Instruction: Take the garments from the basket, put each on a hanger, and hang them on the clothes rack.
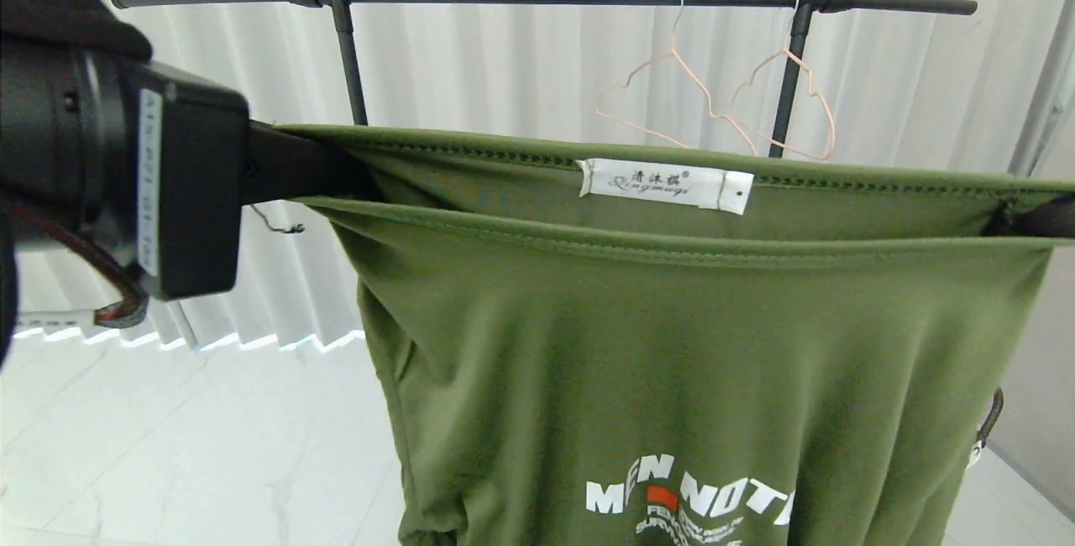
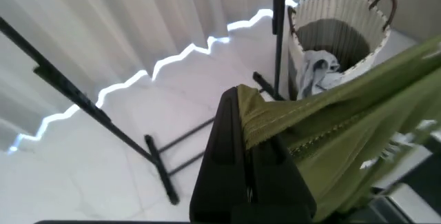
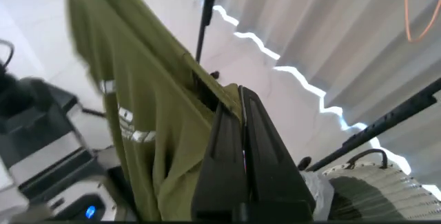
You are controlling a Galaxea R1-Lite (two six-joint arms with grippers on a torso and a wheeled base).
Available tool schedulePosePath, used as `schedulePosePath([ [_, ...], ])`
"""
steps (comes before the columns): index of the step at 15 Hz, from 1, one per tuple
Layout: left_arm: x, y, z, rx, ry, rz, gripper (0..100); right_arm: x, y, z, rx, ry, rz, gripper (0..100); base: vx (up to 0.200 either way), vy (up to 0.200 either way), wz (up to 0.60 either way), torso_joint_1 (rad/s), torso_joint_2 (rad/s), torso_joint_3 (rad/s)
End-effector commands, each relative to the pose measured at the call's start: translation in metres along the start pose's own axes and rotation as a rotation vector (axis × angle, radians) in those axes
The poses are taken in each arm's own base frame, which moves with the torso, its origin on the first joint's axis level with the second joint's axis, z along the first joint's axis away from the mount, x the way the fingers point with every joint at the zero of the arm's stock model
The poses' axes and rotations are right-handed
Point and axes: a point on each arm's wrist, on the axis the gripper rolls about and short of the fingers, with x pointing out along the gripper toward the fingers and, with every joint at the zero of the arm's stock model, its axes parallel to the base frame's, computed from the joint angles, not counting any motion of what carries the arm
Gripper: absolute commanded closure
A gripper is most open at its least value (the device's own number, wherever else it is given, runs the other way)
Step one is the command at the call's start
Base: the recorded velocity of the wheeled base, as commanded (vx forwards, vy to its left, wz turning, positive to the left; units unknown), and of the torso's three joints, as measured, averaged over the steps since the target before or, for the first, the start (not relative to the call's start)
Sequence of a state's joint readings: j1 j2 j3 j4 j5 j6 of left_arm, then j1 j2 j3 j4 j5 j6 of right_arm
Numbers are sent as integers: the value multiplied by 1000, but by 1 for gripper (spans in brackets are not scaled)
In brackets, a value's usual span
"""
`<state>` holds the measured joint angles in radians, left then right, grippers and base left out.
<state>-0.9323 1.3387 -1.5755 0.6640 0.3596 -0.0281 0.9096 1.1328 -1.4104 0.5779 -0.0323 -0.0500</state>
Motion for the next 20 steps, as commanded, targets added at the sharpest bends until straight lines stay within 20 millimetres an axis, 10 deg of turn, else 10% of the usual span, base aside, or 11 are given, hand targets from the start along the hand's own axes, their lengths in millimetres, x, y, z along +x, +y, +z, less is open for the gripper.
schedulePosePath([
  [1,-13,-1,-6,-50,-10,-39,100,27,-1,7,3,-20,-23,100,0,0,0,0,0,0],
  [8,-53,-34,-25,-131,-9,-365,100,73,0,33,7,-209,-18,100,0,0,0,0,0,0],
  [16,-66,-28,-24,-119,-51,-388,100,52,-1,24,7,-141,-33,100,0,0,0,0,0,0],
  [20,-39,-19,19,-5,-143,-180,100,30,-2,23,7,-131,-40,100,0,0,0,0,0,0],
])
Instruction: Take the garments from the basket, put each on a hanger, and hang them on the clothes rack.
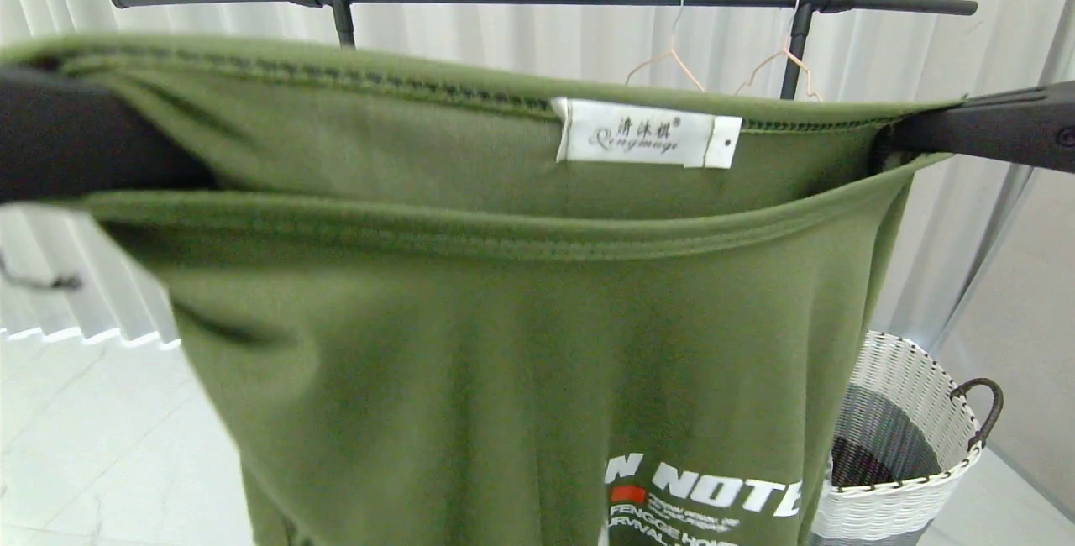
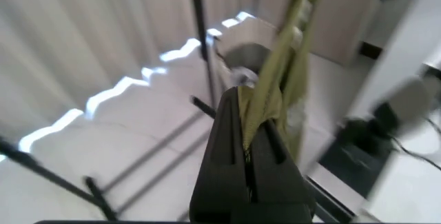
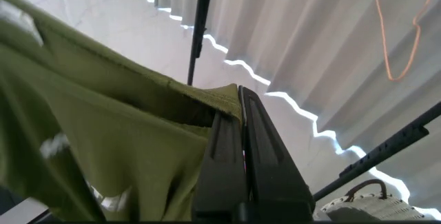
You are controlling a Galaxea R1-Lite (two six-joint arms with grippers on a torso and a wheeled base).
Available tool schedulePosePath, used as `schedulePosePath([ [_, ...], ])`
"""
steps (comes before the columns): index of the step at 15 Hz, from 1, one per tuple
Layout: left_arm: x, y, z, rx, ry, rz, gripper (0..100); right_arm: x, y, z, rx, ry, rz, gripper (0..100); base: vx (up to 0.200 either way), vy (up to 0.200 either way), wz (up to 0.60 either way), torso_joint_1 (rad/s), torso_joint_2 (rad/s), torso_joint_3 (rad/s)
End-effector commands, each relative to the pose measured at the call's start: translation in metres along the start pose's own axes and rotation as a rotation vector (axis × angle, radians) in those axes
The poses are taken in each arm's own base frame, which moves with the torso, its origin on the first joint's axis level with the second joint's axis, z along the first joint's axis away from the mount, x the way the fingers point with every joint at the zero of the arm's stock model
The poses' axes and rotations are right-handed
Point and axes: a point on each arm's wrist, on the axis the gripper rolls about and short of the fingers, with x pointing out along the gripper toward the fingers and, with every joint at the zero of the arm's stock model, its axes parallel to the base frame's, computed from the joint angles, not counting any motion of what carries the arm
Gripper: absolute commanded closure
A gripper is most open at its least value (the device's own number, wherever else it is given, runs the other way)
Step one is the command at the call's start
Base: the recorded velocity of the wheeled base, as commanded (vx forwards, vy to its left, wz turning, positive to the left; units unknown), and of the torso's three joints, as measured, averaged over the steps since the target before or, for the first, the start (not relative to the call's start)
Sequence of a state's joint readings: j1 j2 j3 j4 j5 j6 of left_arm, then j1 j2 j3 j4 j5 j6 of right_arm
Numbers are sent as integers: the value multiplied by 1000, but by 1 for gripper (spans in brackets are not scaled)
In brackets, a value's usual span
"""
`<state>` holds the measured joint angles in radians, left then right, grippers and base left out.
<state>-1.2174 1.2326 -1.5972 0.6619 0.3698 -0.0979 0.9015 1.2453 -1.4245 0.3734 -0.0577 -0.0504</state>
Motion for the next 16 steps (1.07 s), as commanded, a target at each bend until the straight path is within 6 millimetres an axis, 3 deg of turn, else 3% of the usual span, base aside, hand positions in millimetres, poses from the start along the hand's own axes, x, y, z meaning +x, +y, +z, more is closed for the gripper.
schedulePosePath([
  [1,32,8,21,42,-2,126,100,-14,-1,3,2,-31,-6,100,0,0,0,0,0,0],
  [4,57,12,18,60,55,174,100,-19,-2,1,4,-27,-55,100,0,0,0,0,0,0],
  [11,53,14,20,53,44,180,100,-21,-2,0,3,-20,-58,100,0,0,0,0,0,0],
  [12,52,15,20,51,39,181,100,-21,-2,-1,3,-16,-58,0,0,0,0,0,0,0],
  [16,54,17,21,44,27,196,100,-27,-2,-5,2,-6,-54,0,0,0,0,0,0,0],
])
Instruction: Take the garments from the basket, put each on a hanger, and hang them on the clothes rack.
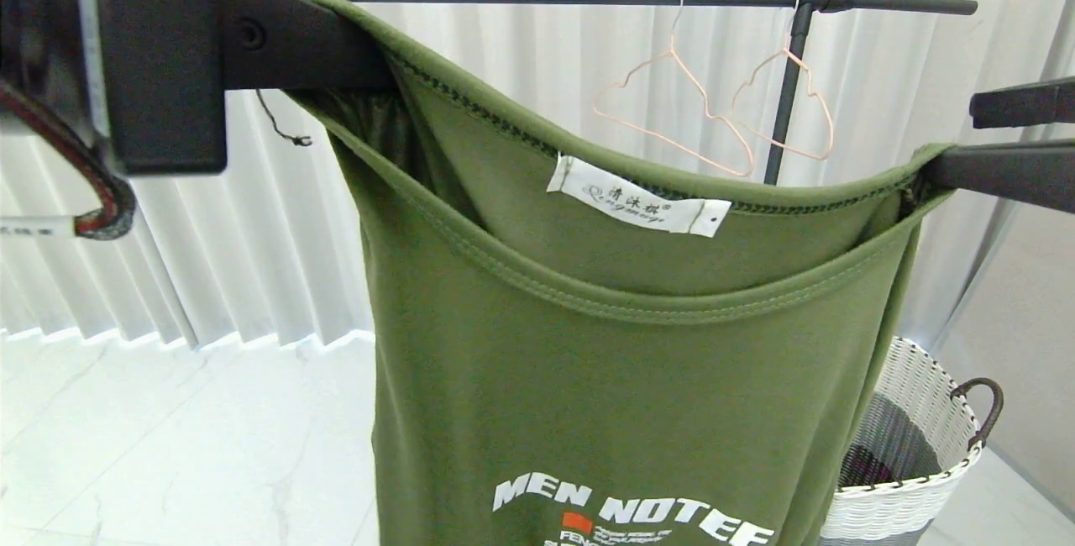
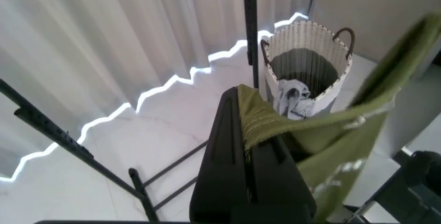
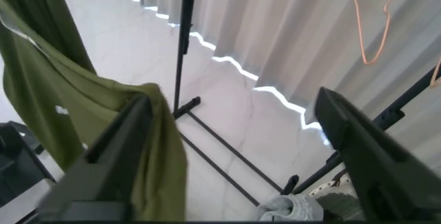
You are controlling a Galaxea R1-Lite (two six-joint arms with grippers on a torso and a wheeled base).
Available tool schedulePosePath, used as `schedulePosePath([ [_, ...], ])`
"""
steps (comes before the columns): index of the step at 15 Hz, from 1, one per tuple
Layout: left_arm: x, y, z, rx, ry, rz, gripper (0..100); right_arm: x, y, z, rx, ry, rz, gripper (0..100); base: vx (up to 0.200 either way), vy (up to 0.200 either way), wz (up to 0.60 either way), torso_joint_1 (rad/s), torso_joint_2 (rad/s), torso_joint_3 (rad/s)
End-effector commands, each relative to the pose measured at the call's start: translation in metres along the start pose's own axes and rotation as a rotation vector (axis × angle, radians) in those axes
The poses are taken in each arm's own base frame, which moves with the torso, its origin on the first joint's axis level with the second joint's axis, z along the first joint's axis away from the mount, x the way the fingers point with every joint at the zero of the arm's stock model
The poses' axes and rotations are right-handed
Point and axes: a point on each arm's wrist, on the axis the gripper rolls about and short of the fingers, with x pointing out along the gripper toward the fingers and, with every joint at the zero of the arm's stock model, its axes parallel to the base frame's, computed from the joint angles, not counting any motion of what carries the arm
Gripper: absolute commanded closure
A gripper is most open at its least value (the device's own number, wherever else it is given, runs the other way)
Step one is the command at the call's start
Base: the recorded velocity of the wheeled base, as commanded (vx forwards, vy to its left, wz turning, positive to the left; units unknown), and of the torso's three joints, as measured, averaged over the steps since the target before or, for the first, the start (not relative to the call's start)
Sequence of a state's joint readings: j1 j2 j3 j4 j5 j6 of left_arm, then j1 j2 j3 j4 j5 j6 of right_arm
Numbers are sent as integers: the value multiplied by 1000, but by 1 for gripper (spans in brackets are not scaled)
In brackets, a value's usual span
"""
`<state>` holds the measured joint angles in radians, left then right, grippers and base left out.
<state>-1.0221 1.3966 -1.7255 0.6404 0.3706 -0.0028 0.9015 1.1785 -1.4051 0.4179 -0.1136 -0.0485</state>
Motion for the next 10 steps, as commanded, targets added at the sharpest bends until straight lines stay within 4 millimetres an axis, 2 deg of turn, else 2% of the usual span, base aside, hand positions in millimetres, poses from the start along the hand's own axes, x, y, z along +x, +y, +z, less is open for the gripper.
schedulePosePath([
  [1,3,2,0,-6,0,17,100,-6,-1,-1,4,-10,2,0,0,0,0,0,0,0],
  [6,11,19,-6,-26,34,112,100,-27,-2,-11,7,-27,5,0,0,0,0,0,0,0],
  [10,8,20,-19,-24,48,115,100,-32,-3,-13,11,-49,8,0,0,0,0,0,0,0],
])
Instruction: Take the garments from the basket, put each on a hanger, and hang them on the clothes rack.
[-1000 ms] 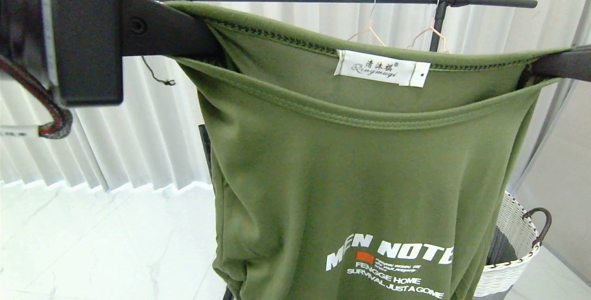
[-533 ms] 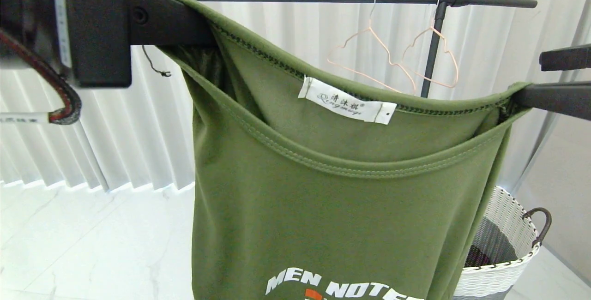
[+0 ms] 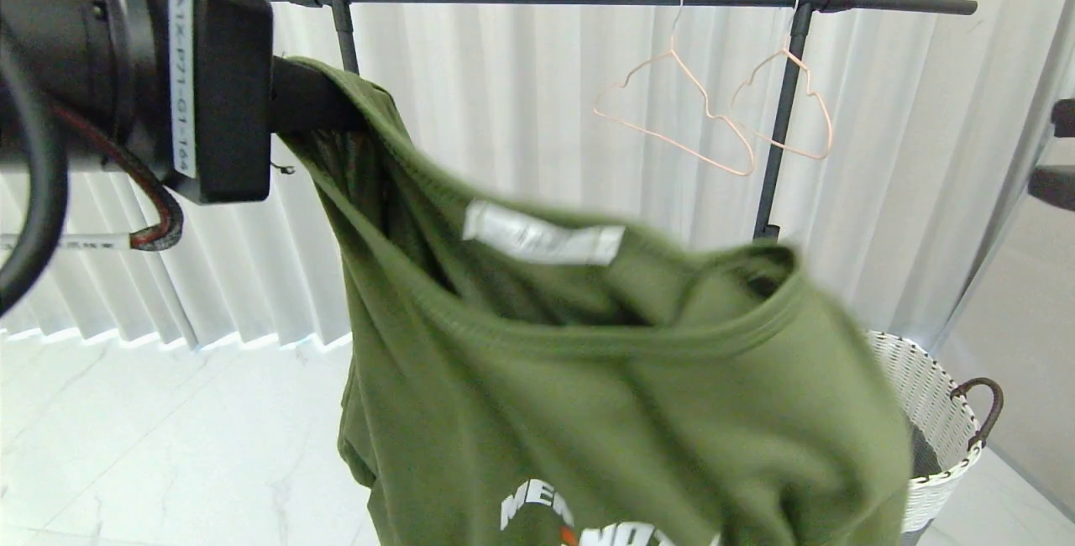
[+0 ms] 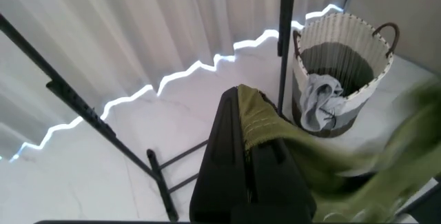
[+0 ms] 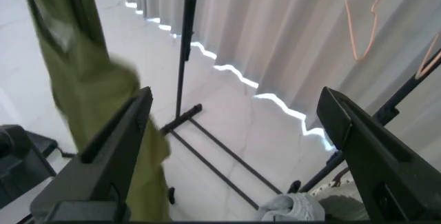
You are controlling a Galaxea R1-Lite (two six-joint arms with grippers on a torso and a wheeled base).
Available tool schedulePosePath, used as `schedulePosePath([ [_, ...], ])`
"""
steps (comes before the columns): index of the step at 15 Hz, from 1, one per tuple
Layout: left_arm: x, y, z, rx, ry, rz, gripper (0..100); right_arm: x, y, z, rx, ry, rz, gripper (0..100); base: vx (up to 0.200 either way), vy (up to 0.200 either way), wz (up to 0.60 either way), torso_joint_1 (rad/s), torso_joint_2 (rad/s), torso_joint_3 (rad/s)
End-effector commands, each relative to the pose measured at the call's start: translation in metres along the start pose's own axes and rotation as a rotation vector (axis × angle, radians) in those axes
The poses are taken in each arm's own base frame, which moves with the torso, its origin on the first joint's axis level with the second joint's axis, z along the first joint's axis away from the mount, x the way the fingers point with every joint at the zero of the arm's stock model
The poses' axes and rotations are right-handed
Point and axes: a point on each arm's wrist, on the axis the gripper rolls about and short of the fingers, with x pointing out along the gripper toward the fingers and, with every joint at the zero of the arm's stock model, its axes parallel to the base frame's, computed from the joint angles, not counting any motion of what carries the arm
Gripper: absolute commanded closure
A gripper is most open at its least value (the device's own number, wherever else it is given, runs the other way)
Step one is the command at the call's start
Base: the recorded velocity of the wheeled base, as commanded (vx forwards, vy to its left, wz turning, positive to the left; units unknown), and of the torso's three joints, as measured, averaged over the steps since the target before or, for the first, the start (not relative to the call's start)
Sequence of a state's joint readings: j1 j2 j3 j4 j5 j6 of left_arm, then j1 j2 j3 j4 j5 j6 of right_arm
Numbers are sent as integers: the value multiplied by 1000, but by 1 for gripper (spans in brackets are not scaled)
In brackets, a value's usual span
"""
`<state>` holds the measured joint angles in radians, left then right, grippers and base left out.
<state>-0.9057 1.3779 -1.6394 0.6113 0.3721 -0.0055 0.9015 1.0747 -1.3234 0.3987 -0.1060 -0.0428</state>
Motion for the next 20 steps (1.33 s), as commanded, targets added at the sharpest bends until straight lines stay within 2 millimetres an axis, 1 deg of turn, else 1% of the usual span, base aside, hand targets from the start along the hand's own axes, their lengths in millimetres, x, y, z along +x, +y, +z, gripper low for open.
schedulePosePath([
  [1,0,1,-8,-3,-13,3,100,-4,0,-2,1,-17,3,0,0,0,0,0,0,0],
  [4,-2,2,-15,-2,-17,6,100,1,0,-9,3,-23,-14,0,0,0,0,0,0,0],
  [5,-6,4,-18,-1,-18,12,100,2,-5,-15,7,4,-59,0,0,0,0,0,0,0],
  [7,-14,11,-27,0,-6,33,100,5,-18,-32,19,114,-203,0,0,0,0,0,0,0],
  [8,-17,14,-36,2,9,51,100,5,-23,-39,22,179,-277,0,0,0,0,0,0,0],
  [9,-25,20,-49,1,28,74,100,3,-33,-48,33,268,-407,0,0,0,0,0,0,0],
  [10,-28,21,-55,2,34,77,100,3,-36,-51,39,290,-446,0,0,0,0,0,0,0],
  [12,-30,25,-82,13,98,100,100,5,-47,-70,44,371,-542,0,0,0,0,0,0,0],
  [13,-30,27,-92,14,124,117,100,4,-49,-76,28,397,-564,0,0,0,0,0,0,0],
  [14,-32,28,-97,10,123,128,100,3,-50,-79,24,411,-577,0,0,0,0,0,0,0],
  [16,-32,31,-96,-2,116,148,100,0,-52,-85,29,431,-607,0,0,0,0,0,0,0],
  [20,-32,35,-95,-13,116,176,100,-8,-48,-101,-9,479,-644,0,0,0,0,0,0,0],
])
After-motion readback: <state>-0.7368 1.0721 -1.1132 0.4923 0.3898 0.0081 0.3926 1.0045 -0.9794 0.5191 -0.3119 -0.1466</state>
